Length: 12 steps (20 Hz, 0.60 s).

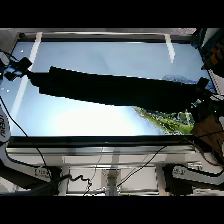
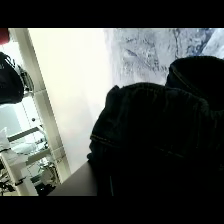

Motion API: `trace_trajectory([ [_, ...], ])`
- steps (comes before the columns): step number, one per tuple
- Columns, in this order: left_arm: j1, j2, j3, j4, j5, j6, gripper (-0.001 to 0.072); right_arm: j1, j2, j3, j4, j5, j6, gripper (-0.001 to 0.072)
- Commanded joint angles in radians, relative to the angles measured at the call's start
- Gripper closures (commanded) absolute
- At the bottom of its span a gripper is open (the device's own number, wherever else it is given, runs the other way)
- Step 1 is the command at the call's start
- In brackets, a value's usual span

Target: Fold the clothes and pants, and hang the long-sleeved shirts on hangers.

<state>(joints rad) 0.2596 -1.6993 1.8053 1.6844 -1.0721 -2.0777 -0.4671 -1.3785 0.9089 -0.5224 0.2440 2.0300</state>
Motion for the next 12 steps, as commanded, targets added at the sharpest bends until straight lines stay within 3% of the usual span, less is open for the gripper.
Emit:
trace_trajectory([
  [1, 0.002, 0.0, 0.117, -0.033, -0.204, 0.122, 0.0689, 0.0, -0.006, 0.008, 0.001, 0.0, 0.003, 0.0639],
  [3, 0.003, 0.0, 0.175, -0.035, -0.33, 0.188, 0.0688, 0.0, -0.006, 0.008, -0.003, 0.012, 0.0, 0.064],
  [6, 0.014, -0.003, 0.193, -0.042, -0.489, 0.203, 0.0688, 0.0, -0.006, 0.008, -0.025, 0.053, -0.001, 0.0639],
  [8, 0.019, -0.01, 0.193, -0.045, -0.607, 0.275, 0.0688, 0.0, -0.006, 0.008, -0.032, 0.054, -0.001, 0.064],
  [12, 0.033, -0.01, 0.193, -0.043, -0.747, 0.353, 0.0688, 0.0, -0.006, 0.008, -0.032, 0.052, -0.001, 0.0639],
])
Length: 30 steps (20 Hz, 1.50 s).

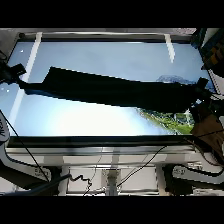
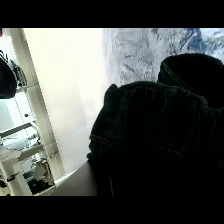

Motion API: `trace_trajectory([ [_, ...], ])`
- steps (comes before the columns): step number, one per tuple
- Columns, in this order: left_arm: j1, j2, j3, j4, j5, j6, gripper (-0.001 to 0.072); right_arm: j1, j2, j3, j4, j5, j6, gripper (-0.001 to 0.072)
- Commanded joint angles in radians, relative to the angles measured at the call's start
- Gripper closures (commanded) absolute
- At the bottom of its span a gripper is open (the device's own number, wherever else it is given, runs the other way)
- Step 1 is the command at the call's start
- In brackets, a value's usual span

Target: Fold the clothes and pants, and hang the long-sleeved shirts on hangers.

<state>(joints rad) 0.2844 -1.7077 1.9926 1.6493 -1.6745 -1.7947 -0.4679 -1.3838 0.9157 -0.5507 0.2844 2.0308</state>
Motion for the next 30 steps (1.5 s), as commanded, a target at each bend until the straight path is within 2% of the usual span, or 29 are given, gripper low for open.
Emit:
trace_trajectory([
  [1, 0.01, -0.001, 0.006, -0.008, -0.152, 0.075, 0.0688, 0.001, -0.001, 0.001, -0.004, 0.012, -0.002, 0.0639],
  [3, 0.014, -0.003, 0.006, -0.009, -0.113, 0.075, 0.0688, 0.001, -0.001, 0.001, -0.006, 0.012, -0.002, 0.0639],
  [6, 0.011, -0.018, 0.006, -0.034, 0.057, 0.056, 0.0687, 0.001, -0.001, 0.001, -0.006, 0.008, -0.002, 0.0639],
  [9, -0.005, -0.054, 0.005, -0.097, 0.29, -0.07, 0.0686, 0.001, -0.001, 0.001, -0.006, -0.016, -0.001, 0.0639],
  [12, -0.029, -0.126, 0.005, -0.161, 0.438, -0.191, 0.0685, 0.008, -0.001, 0.001, 0.005, -0.086, 0.0, 0.0639],
  [16, -0.048, -0.225, 0.005, -0.296, 0.575, -0.196, 0.0684, 0.072, -0.008, 0.013, -0.005, -0.221, -0.001, 0.0639],
  [23, -0.052, -0.27, 0.005, -0.296, 0.815, -0.195, 0.0683, 0.117, -0.121, 0.166, -0.035, -0.214, -0.002, 0.0636],
  [24, -0.052, -0.272, 0.005, -0.296, 0.828, -0.195, 0.0643, 0.117, -0.129, 0.175, -0.038, -0.218, -0.002, 0.0543],
  [25, -0.052, -0.276, 0.005, -0.296, 0.835, -0.195, 0.0372, 0.117, -0.135, 0.182, -0.049, -0.22, -0.004, 0.0283],
  [26, -0.052, -0.28, 0.005, -0.297, 0.841, -0.196, -0.0013, 0.117, -0.137, 0.188, -0.08, -0.212, -0.012, 0.0057],
  [28, -0.052, -0.276, 0.005, -0.298, 0.835, -0.191, 0.0007, 0.116, -0.137, 0.211, -0.175, -0.166, -0.092, 0.0057],
  [30, -0.051, -0.256, 0.005, -0.297, 0.803, -0.191, 0.0009, 0.115, -0.136, 0.255, -0.232, -0.08, -0.233, 0.0057],
])
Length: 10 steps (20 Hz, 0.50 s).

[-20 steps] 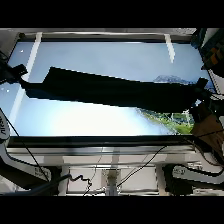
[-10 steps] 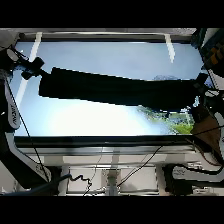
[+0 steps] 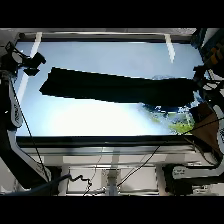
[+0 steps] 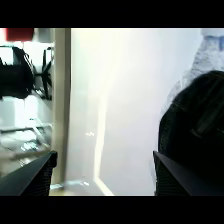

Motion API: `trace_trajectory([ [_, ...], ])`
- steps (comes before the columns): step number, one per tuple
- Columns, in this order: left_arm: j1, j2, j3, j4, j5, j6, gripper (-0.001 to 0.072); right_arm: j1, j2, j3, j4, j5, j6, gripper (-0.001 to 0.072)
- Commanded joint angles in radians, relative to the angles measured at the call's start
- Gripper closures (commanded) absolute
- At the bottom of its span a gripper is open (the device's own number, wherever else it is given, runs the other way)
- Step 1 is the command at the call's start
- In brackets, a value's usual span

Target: Fold the clothes and pants, and hang the long-sleeved shirts on hangers.

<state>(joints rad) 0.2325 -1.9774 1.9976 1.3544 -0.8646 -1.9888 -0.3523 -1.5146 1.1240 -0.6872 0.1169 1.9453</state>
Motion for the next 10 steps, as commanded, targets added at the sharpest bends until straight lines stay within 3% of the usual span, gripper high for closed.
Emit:
trace_trajectory([
  [1, 0.003, 0.026, 0.0, -0.002, -0.047, 0.003, 0.001, 0.0, -0.002, 0.071, -0.111, 0.134, -0.223, 0.0057],
  [2, 0.008, 0.036, 0.0, -0.002, -0.109, 0.002, 0.004, 0.0, 0.003, 0.091, -0.121, 0.167, -0.286, 0.0057],
  [3, 0.016, 0.044, 0.0, -0.002, -0.201, 0.003, 0.0154, 0.0, 0.008, 0.111, -0.13, 0.204, -0.33, 0.0057],
  [4, 0.023, 0.047, 0.0, 0.0, -0.294, 0.009, 0.0187, 0.0, 0.013, 0.126, -0.138, 0.233, -0.349, 0.0056],
  [8, -0.002, 0.067, -0.004, 0.006, -0.604, 0.226, 0.019, 0.0, 0.025, 0.147, -0.163, 0.289, -0.351, 0.0056],
  [10, -0.039, 0.114, -0.013, 0.051, -0.655, 0.31, 0.0193, 0.0, 0.025, 0.147, -0.182, 0.311, -0.351, 0.0056],
])
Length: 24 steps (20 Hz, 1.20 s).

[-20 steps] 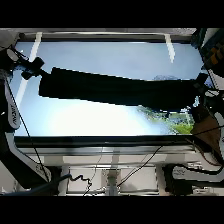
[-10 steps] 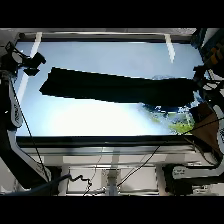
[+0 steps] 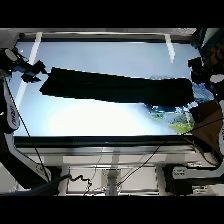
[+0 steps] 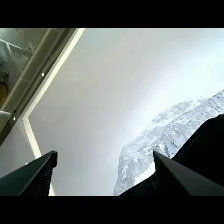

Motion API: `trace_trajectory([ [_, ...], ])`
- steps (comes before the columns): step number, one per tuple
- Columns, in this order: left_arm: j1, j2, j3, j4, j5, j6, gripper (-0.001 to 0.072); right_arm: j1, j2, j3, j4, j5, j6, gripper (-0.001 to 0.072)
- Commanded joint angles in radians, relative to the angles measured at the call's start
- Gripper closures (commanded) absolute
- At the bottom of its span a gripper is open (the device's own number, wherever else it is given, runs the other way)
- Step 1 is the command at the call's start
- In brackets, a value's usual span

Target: Fold the clothes and pants, and hang the long-sleeved shirts on hangers.

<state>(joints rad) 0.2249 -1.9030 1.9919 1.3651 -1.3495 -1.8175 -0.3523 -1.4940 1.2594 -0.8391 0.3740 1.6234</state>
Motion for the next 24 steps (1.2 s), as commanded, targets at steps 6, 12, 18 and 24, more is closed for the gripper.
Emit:
trace_trajectory([
  [6, -0.026, 0.364, -0.426, 0.225, -0.147, 0.248, 0.0194, 0.0, 0.004, 0.011, -0.145, 0.103, -0.029, 0.0056],
  [12, 0.087, 0.5, -0.867, -0.078, 0.327, 0.27, 0.0194, 0.0, 0.004, 0.011, -0.159, 0.147, -0.029, 0.0056],
  [18, 0.101, 0.346, -0.961, -0.459, 0.753, 0.27, 0.0038, 0.0, 0.004, 0.011, -0.16, 0.138, -0.029, 0.0056],
  [24, 0.079, 0.231, -0.96, -0.702, 1.044, 0.271, 0.0021, 0.0, 0.004, 0.011, -0.159, 0.106, -0.029, 0.0056],
])
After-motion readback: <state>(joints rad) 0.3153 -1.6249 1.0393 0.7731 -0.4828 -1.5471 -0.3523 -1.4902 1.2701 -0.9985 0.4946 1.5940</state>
